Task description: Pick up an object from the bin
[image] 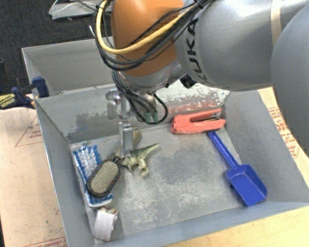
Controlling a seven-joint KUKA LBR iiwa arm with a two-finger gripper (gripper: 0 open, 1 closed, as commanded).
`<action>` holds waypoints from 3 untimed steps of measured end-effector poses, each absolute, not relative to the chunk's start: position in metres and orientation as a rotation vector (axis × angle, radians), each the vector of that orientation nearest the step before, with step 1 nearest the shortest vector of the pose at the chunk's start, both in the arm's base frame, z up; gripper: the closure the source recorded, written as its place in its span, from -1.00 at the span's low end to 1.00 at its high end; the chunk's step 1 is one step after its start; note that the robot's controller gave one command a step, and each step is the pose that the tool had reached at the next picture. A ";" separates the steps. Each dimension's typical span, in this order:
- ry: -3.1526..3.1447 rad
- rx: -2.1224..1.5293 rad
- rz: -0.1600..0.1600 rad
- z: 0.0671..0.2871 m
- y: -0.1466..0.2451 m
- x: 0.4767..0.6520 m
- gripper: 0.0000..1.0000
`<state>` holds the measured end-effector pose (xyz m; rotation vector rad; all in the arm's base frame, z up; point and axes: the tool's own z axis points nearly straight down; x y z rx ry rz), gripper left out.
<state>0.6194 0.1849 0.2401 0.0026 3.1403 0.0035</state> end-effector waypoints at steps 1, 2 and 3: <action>3.140 0.003 0.004 0.240 0.185 0.619 -1.00; 3.136 -0.029 0.004 0.236 0.185 0.623 -1.00; 3.131 -0.118 0.003 0.224 0.149 0.651 -1.00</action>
Offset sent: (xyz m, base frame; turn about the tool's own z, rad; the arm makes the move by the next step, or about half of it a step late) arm 0.0151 -0.0056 -0.0308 -0.0838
